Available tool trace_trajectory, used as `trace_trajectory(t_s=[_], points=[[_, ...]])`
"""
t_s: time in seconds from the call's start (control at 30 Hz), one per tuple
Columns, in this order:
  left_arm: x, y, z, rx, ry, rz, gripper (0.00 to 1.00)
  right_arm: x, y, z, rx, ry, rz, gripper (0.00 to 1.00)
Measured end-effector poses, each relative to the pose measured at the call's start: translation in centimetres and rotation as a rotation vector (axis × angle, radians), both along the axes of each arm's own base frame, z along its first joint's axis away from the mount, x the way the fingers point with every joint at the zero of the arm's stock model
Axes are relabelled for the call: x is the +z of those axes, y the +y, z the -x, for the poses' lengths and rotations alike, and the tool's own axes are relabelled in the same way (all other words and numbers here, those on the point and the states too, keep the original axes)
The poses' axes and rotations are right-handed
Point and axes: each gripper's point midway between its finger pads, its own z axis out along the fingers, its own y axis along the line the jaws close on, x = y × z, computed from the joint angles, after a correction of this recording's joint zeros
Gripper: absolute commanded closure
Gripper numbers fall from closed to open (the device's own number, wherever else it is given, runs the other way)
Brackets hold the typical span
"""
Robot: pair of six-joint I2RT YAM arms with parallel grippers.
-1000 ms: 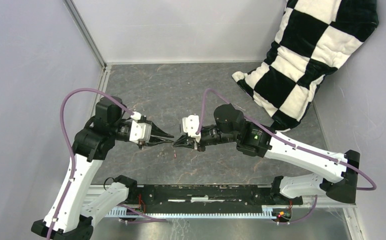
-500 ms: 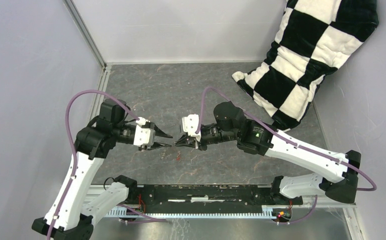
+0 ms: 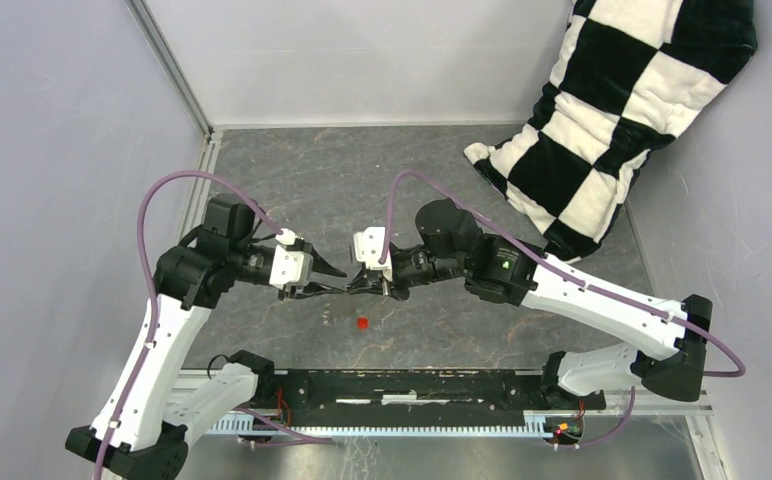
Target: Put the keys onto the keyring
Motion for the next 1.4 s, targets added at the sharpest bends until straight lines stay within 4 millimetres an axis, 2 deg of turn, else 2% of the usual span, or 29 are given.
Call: trace_trajectory(t_s=[0.07,0.17,0.3,0.37,0.7,0.97,1.03,1.13,1.23,1.4], points=[[0.1,0.0,0.0,0.001,-0.006,0.002,0.52,-0.3,-0.1,-0.1,-0.006,0.004,0.011,1.00],[0.3,0.1,0.2,0.003,-0.023,0.005,0.49,-0.9,-0.3,-0.1,-0.014,0.014,0.035,1.00],[0.5,0.3,1.0,-0.003,-0.047,0.014,0.53,-1.2,-0.1,-1.8,-0.076,0.004,0.049,1.00],[0.5,0.5,1.0,0.008,-0.077,0.016,0.56,-1.2,0.1,-2.0,-0.081,0.009,0.051,1.00],[-0.2,0.4,-0.5,0.049,-0.113,0.012,0.58,-2.1,0.7,-2.0,-0.066,0.034,0.082,0.99],[-0.1,0.3,-1.4,0.082,-0.093,0.008,0.64,-1.5,0.9,-1.7,-0.040,0.028,0.068,1.00],[-0.1,0.3,-1.4,0.088,-0.082,0.006,0.68,-1.2,1.0,-1.6,-0.032,0.023,0.063,1.00],[-0.4,0.2,-1.4,0.098,-0.048,0.001,0.86,-1.1,1.0,-1.7,-0.028,0.017,0.060,1.00],[-0.6,0.2,-1.6,0.106,-0.016,-0.006,0.96,-1.3,0.8,-1.9,-0.031,0.017,0.067,0.99],[-1.0,0.2,-1.7,0.117,0.007,-0.019,0.98,-1.7,0.5,-2.1,-0.032,0.004,0.084,0.97]])
